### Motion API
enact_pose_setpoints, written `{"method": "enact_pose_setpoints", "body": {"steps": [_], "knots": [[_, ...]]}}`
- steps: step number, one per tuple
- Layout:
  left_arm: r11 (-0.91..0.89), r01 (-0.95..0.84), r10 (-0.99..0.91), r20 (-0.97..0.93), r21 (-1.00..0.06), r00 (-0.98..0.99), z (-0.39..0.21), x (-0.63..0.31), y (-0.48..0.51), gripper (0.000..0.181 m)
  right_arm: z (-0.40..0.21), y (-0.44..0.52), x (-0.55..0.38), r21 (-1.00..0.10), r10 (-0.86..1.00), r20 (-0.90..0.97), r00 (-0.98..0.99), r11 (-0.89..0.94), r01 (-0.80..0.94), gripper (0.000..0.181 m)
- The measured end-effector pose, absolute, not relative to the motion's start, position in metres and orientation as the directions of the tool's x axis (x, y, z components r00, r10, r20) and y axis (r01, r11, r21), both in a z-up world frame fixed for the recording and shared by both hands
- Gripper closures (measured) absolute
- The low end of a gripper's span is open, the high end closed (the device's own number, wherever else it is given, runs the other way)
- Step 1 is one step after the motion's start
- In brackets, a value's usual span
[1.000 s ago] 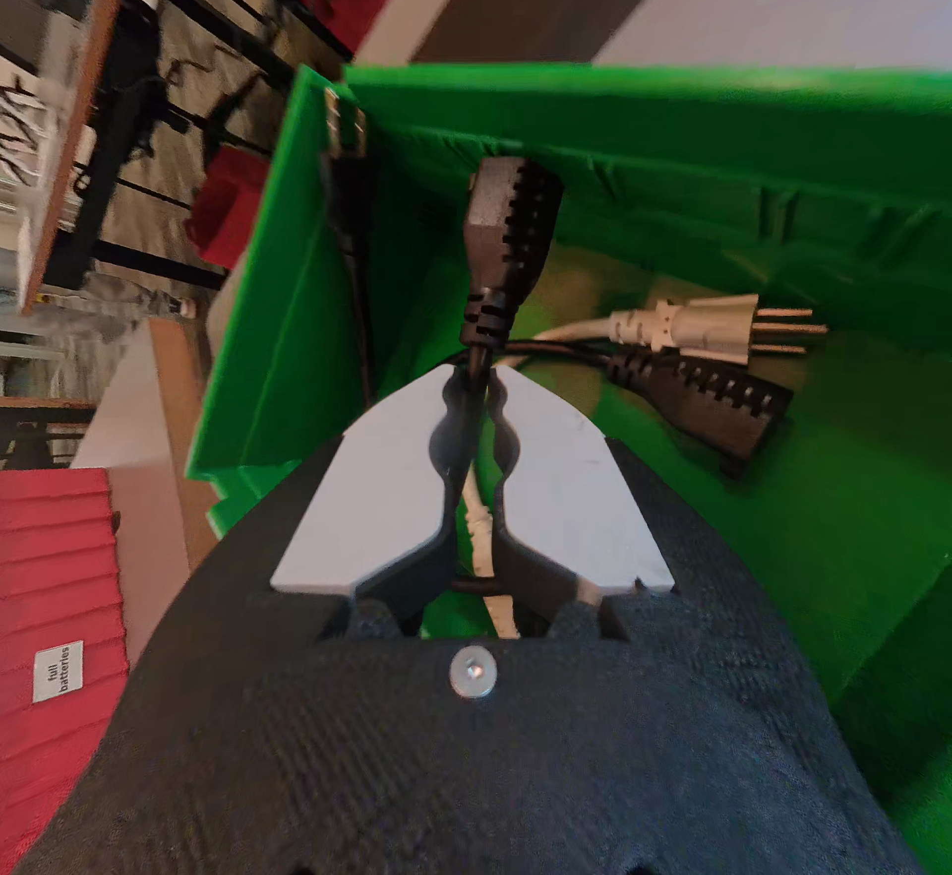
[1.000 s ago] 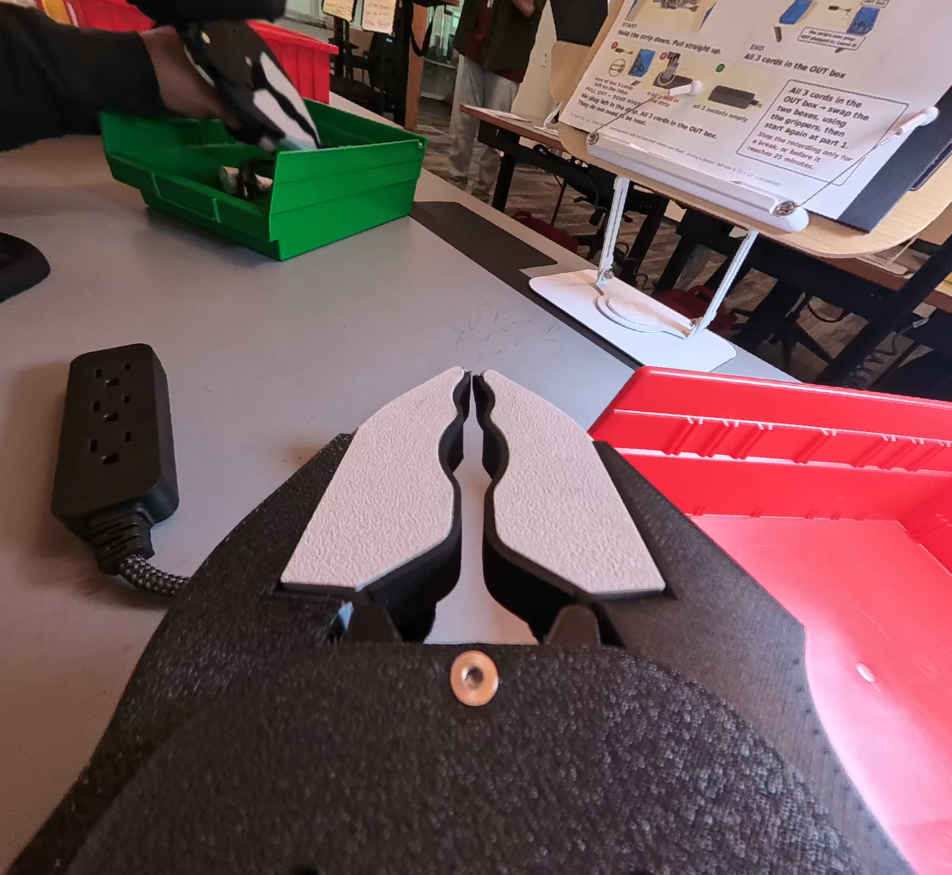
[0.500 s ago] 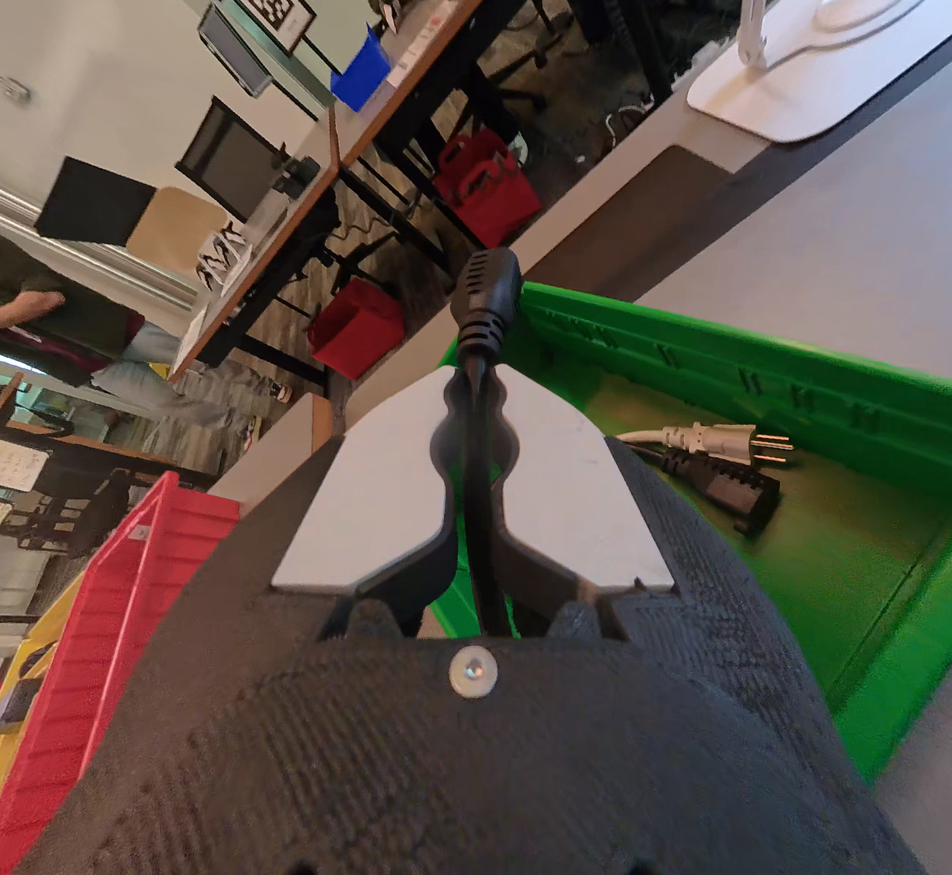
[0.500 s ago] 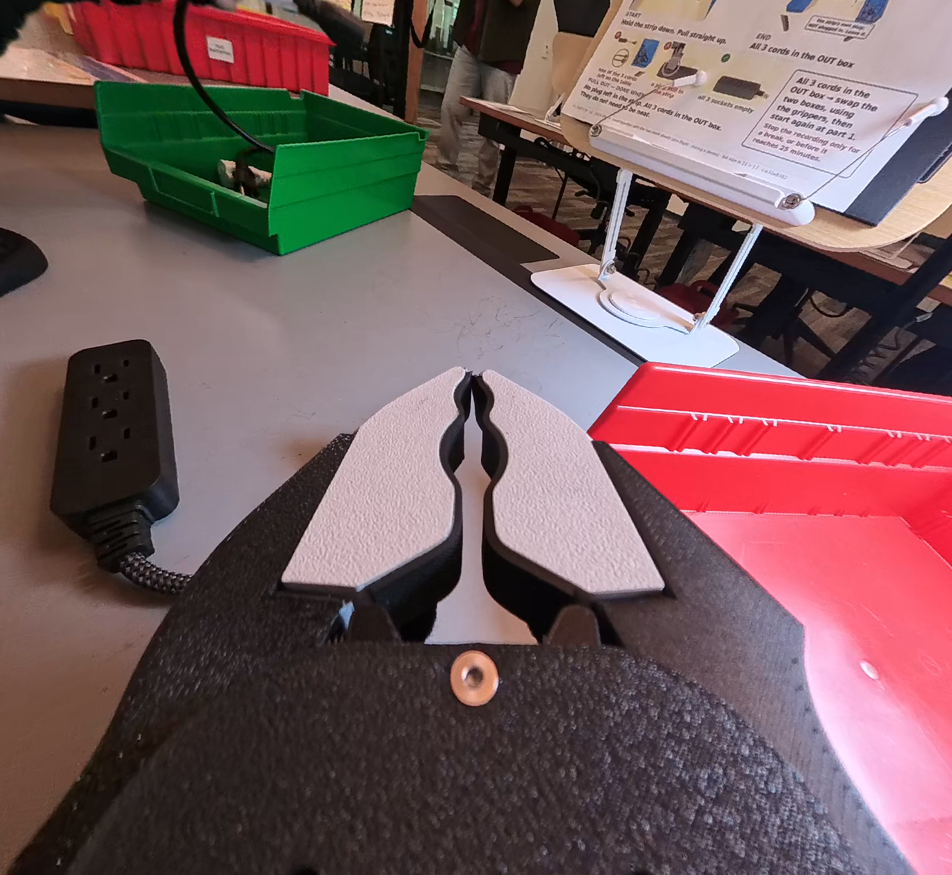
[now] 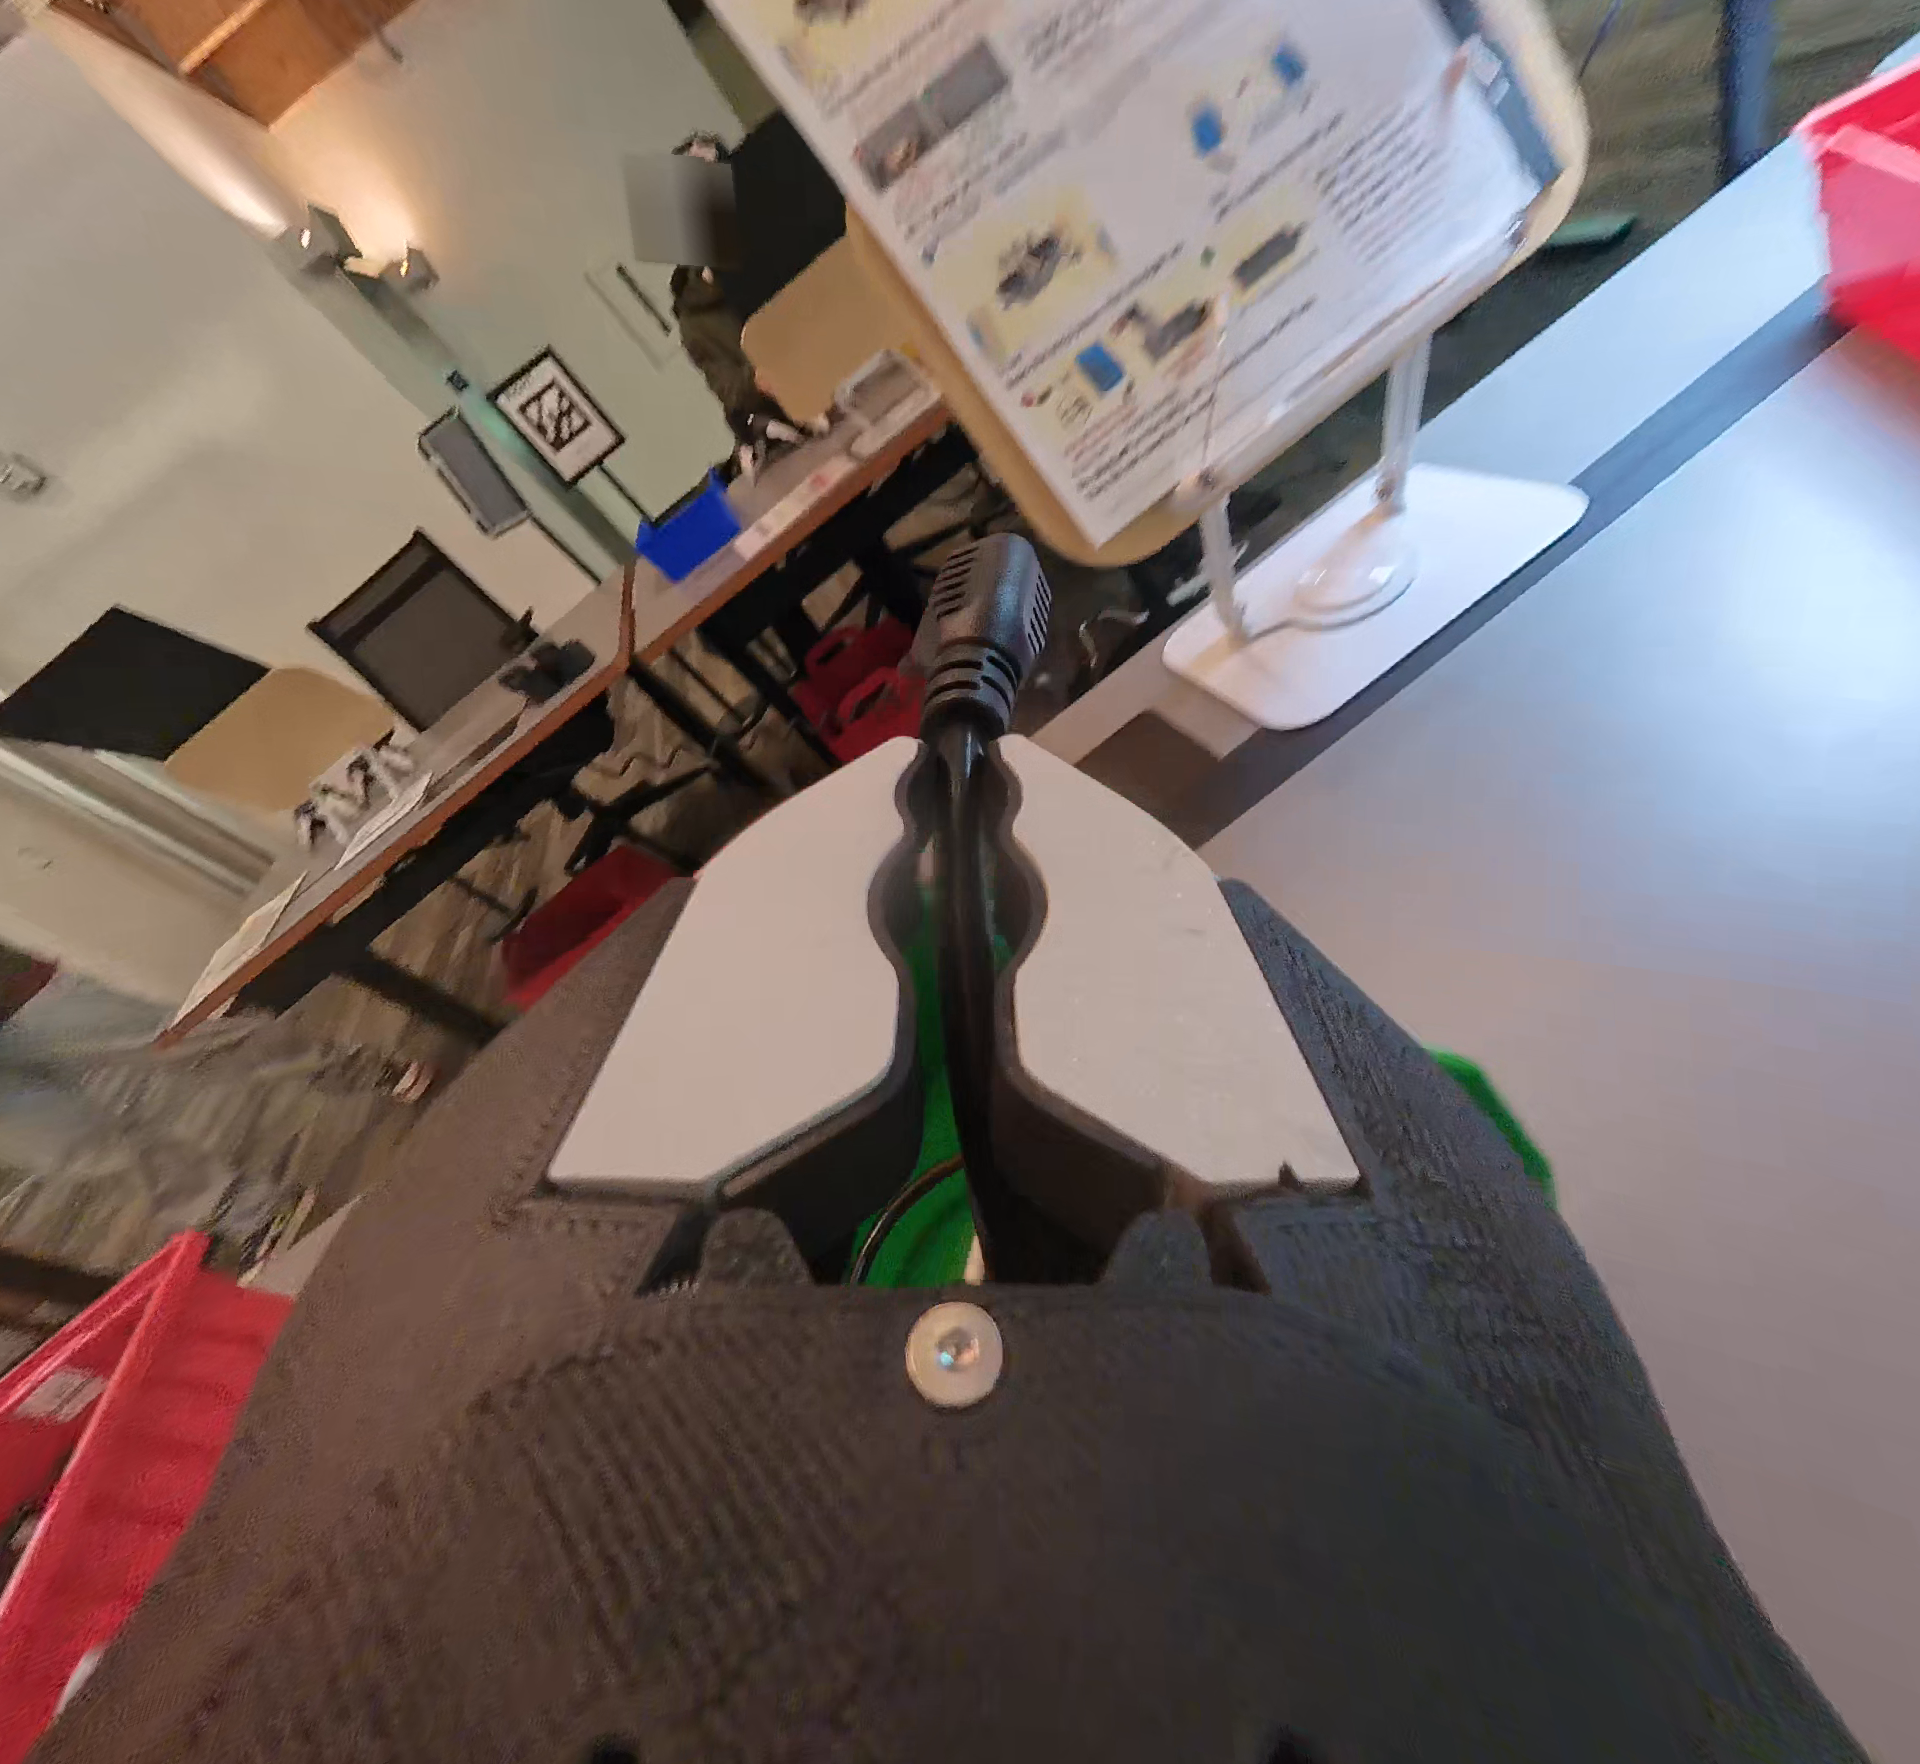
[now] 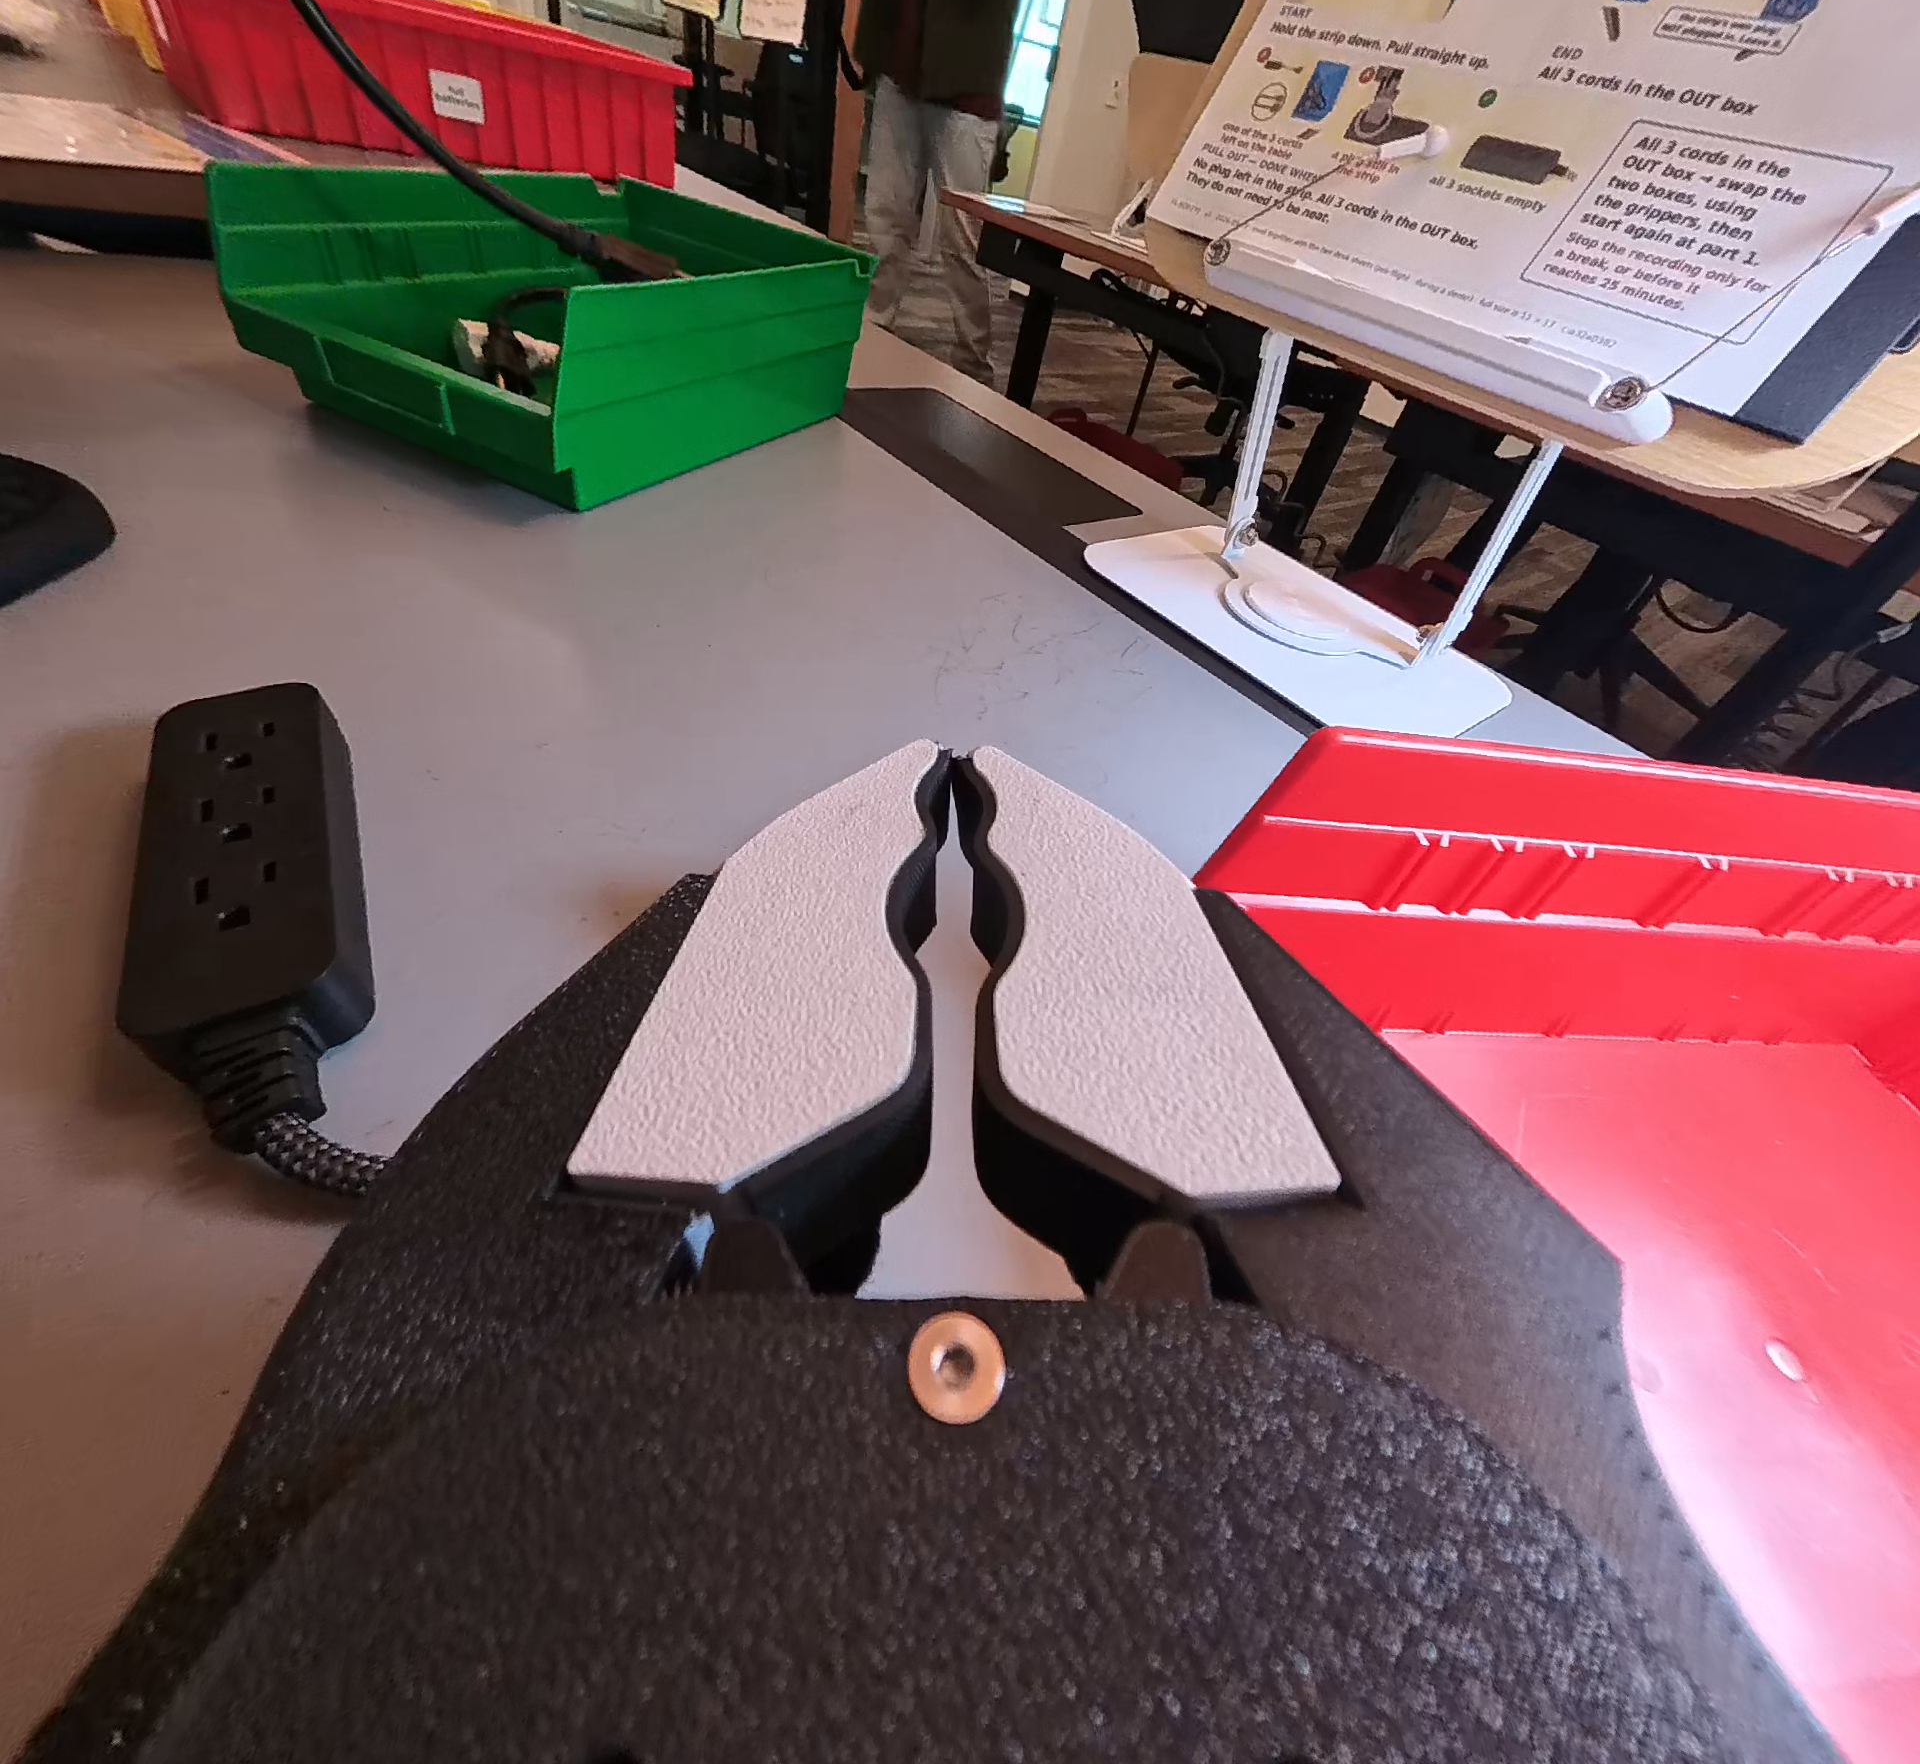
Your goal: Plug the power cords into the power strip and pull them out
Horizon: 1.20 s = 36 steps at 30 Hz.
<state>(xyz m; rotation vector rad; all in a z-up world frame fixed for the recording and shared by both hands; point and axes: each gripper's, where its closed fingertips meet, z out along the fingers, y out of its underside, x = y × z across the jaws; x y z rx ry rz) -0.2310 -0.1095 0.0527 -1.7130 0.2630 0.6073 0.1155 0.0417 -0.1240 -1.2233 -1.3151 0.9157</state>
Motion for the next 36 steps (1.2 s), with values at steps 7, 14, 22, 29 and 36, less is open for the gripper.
{"method": "enact_pose_setpoints", "body": {"steps": [7, 14, 22, 29, 36], "knots": [[-0.036, -0.491, 0.047, -0.493, -0.870, 0.869, 0.090, -0.160, -0.110, 0.173, -0.117, 0.022, 0.110, -0.980, 0.987, 0.162, 0.024, 0.158, 0.123, 0.178], [0.169, -0.414, -0.041, -0.426, -0.894, 0.904, 0.121, -0.103, -0.114, 0.173, -0.106, -0.026, 0.089, -0.992, 0.988, 0.061, -0.139, 0.075, 0.099, 0.166], [0.388, 0.017, -0.303, -0.110, -0.922, 0.947, 0.126, -0.044, -0.108, 0.173, -0.081, -0.091, 0.051, -0.890, 0.809, -0.454, -0.373, -0.428, 0.155, 0.119], [0.439, 0.283, -0.443, 0.068, -0.853, 0.894, 0.123, -0.027, -0.113, 0.173, -0.047, -0.061, 0.041, -0.724, 0.659, -0.623, -0.421, -0.689, -0.008, 0.132], [0.368, 0.435, -0.523, 0.204, -0.822, 0.828, 0.090, -0.034, -0.115, 0.173, -0.042, -0.040, 0.045, -0.699, 0.658, -0.615, -0.434, -0.710, -0.087, 0.146]]}}
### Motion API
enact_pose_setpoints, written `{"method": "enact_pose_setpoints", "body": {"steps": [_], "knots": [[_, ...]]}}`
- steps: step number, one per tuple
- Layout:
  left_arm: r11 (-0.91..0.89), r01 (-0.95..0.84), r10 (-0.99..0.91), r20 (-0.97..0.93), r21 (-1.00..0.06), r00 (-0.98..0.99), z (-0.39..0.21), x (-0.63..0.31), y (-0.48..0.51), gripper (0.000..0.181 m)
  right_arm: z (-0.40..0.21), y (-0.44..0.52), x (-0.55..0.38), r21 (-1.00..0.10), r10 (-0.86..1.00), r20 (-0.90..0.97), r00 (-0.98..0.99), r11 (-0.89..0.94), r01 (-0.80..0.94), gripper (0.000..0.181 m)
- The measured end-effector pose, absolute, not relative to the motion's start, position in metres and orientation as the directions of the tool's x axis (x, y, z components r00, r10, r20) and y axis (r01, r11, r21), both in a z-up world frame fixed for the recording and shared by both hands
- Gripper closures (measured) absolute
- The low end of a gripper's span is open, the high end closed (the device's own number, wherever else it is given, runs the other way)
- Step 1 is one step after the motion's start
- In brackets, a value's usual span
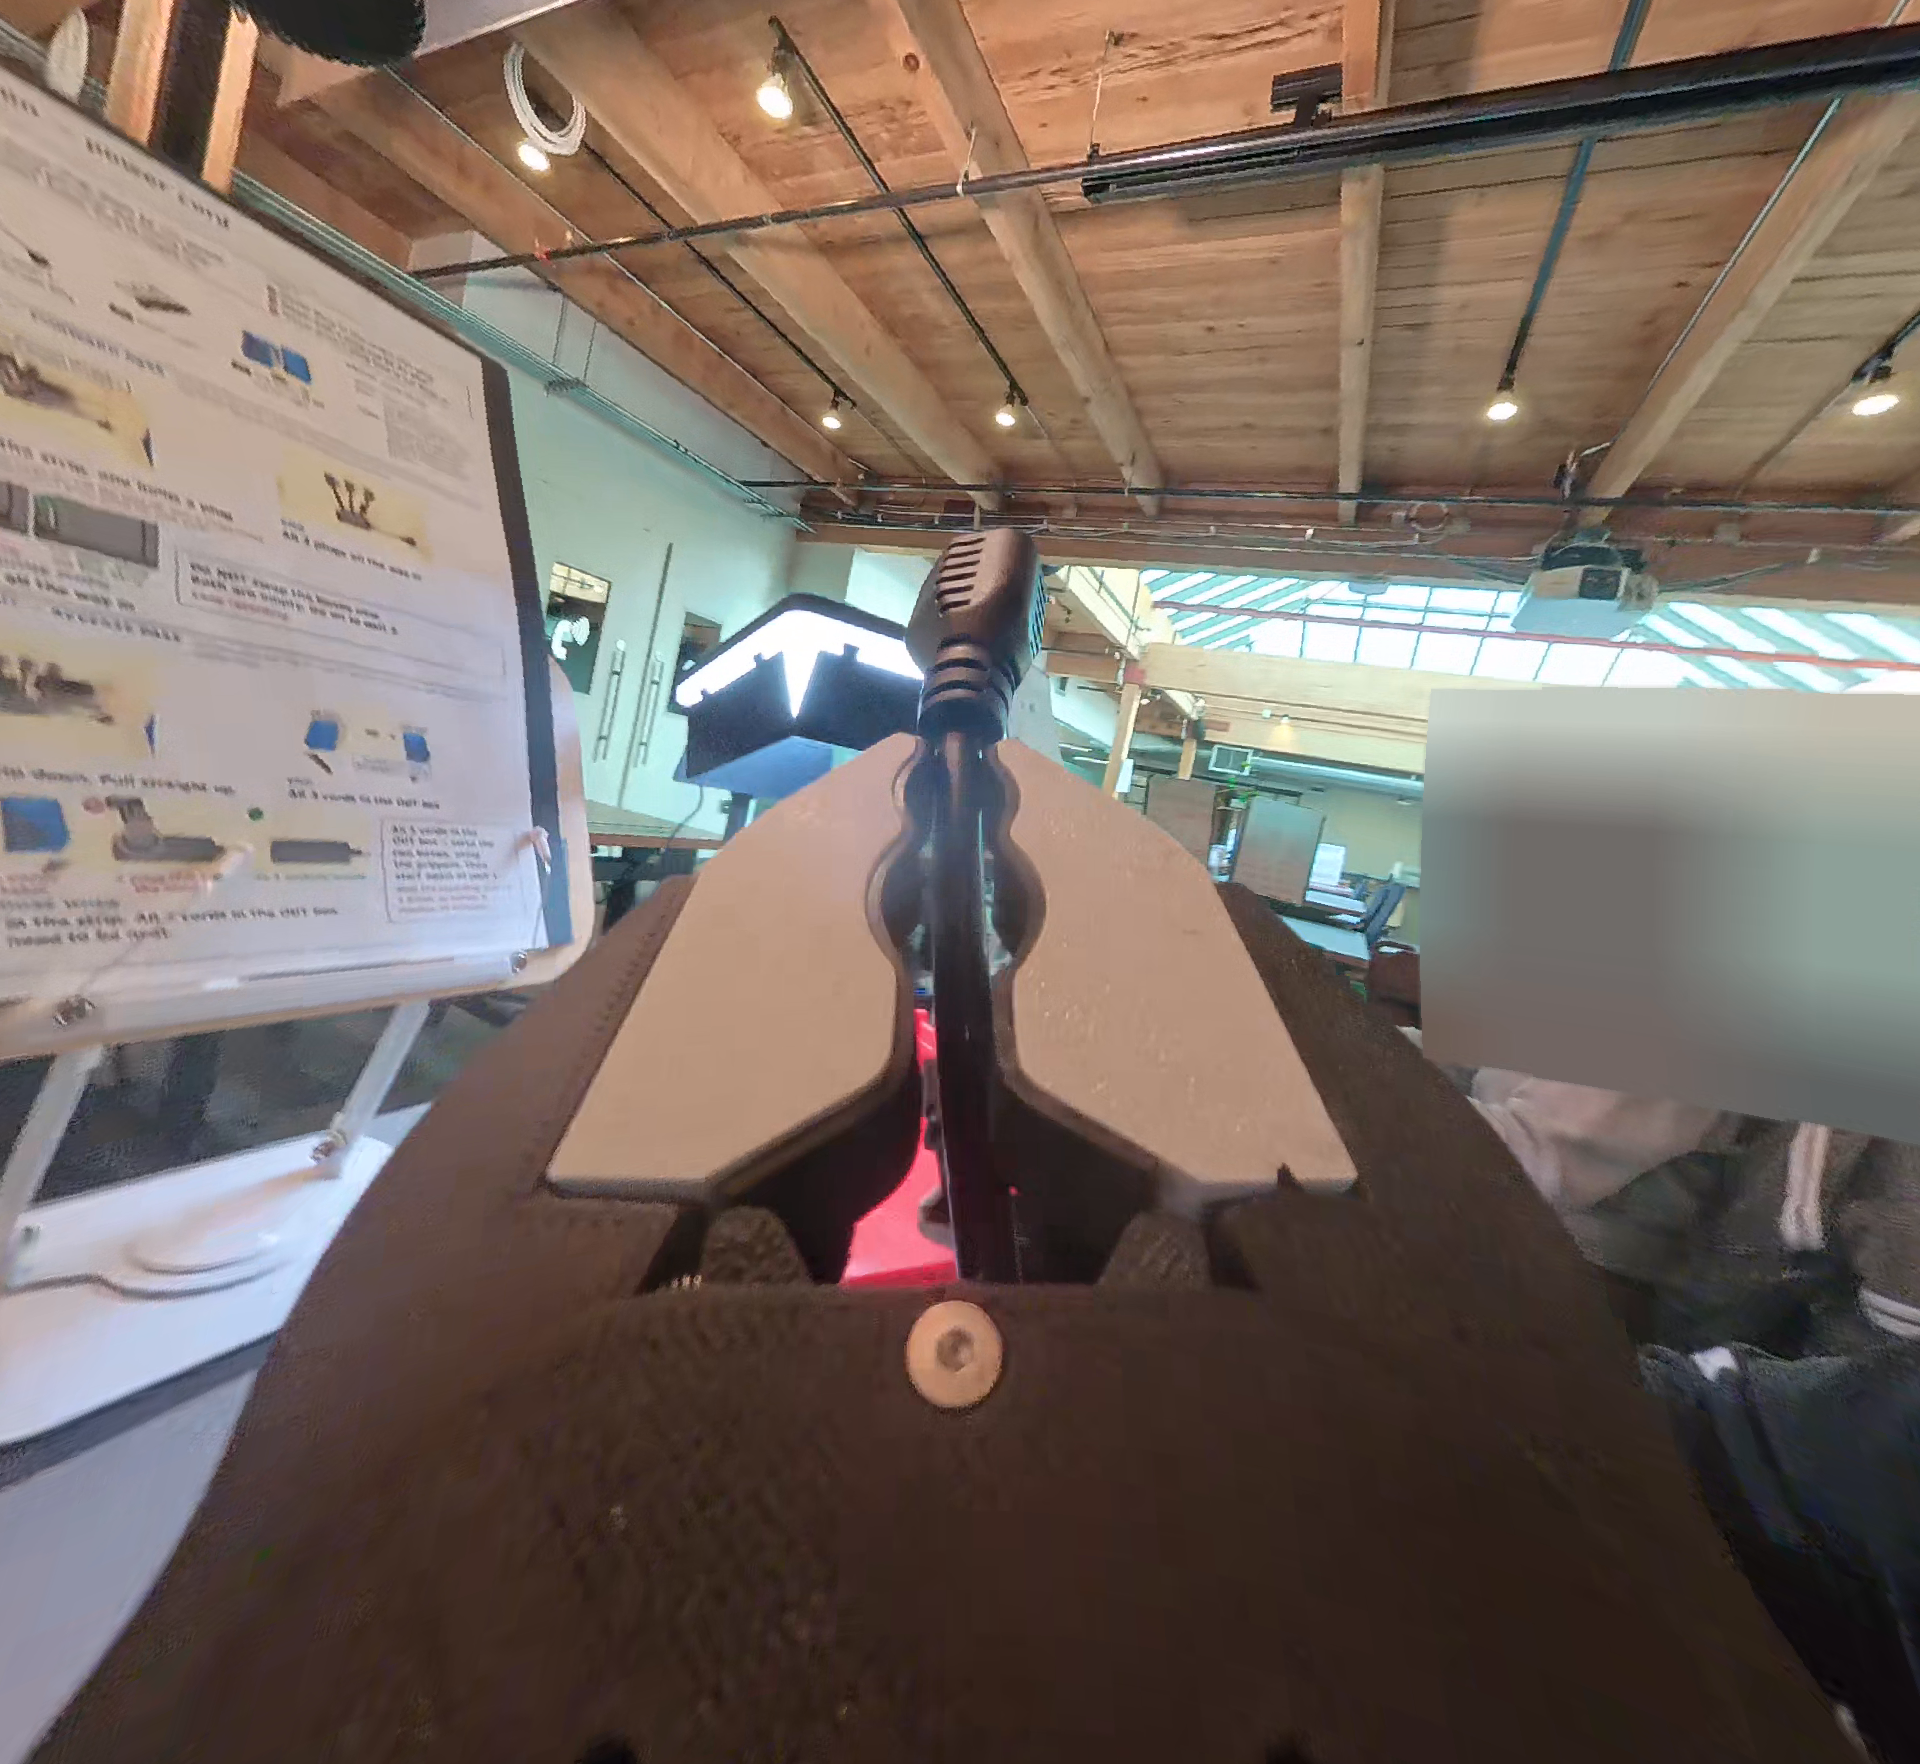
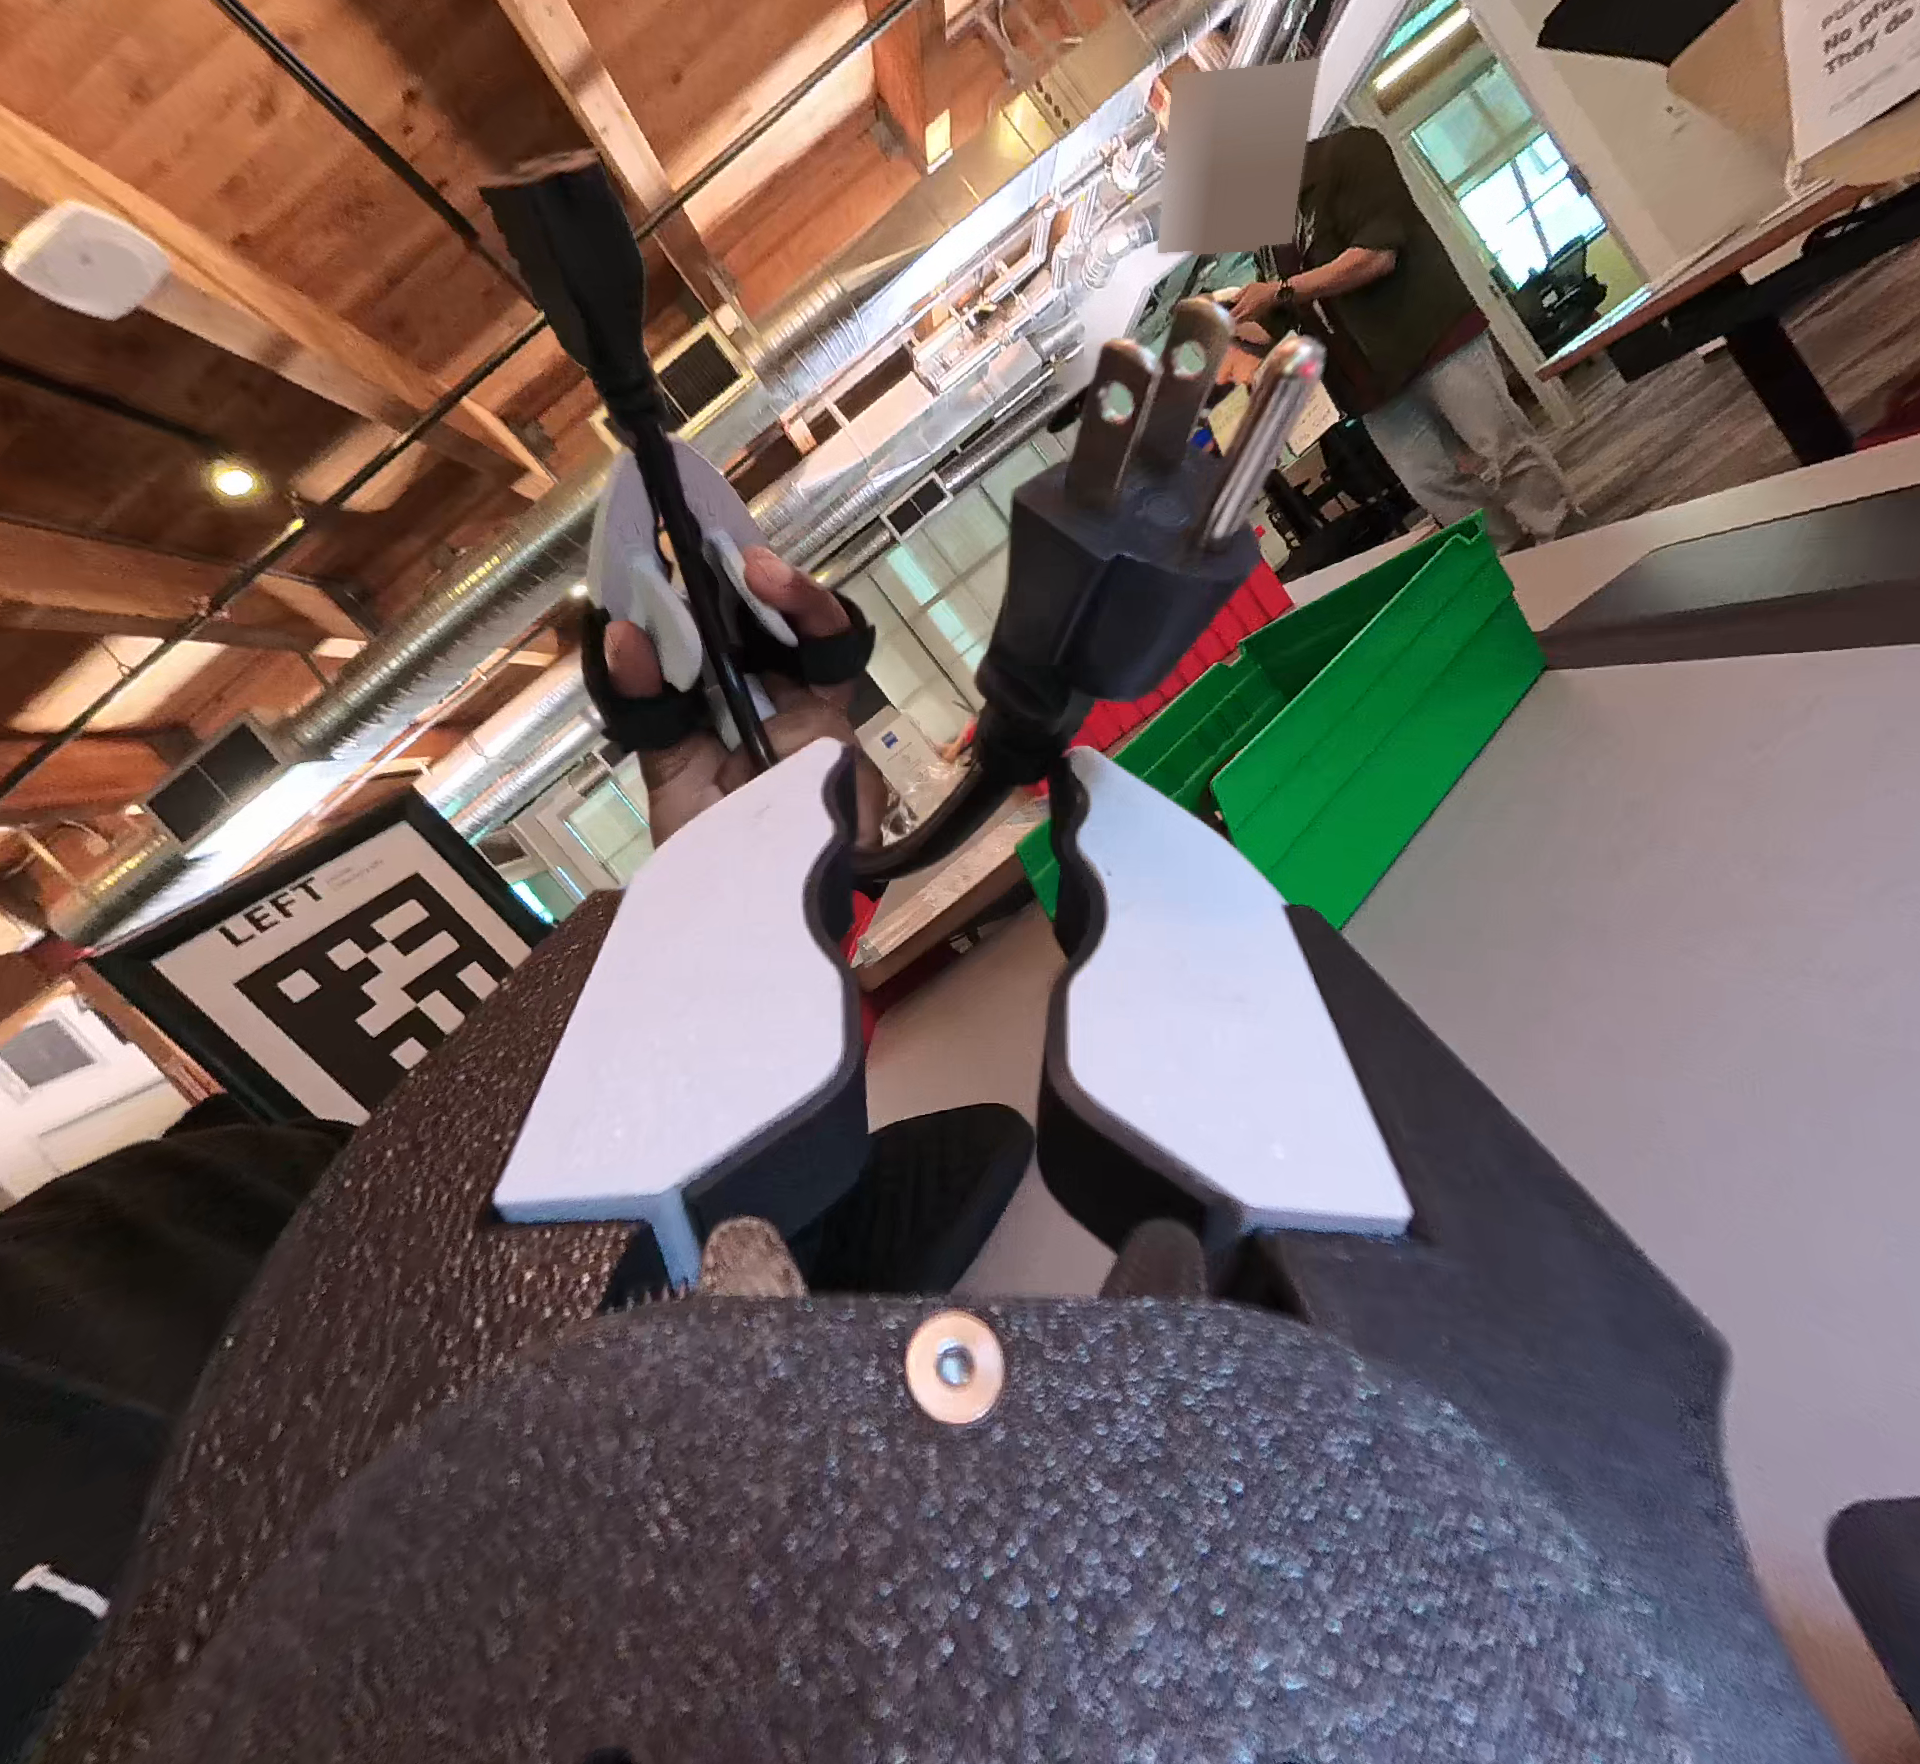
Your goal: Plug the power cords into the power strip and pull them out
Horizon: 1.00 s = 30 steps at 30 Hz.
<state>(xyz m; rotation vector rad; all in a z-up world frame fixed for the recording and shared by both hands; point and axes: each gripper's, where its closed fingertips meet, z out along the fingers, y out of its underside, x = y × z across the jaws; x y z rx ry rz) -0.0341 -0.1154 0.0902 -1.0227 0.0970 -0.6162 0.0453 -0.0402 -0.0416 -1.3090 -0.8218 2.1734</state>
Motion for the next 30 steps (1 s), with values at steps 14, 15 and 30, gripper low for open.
{"method": "enact_pose_setpoints", "body": {"steps": [14, 15, 30], "knots": [[0.160, 0.551, -0.764, 0.251, -0.819, 0.594, 0.031, 0.015, -0.140, 0.173, -0.041, -0.007, 0.032, -0.721, 0.730, -0.590, -0.346, -0.669, -0.183, 0.167], [0.128, 0.528, -0.771, 0.251, -0.840, 0.586, 0.023, 0.020, -0.139, 0.173, -0.038, -0.005, 0.036, -0.755, 0.764, -0.551, -0.336, -0.628, -0.191, 0.167], [0.065, 0.165, -0.767, 0.057, -0.984, 0.639, -0.012, 0.023, -0.148, 0.174, 0.050, -0.035, 0.095, -0.963, 0.928, -0.007, -0.373, -0.107, -0.249, 0.167]]}}
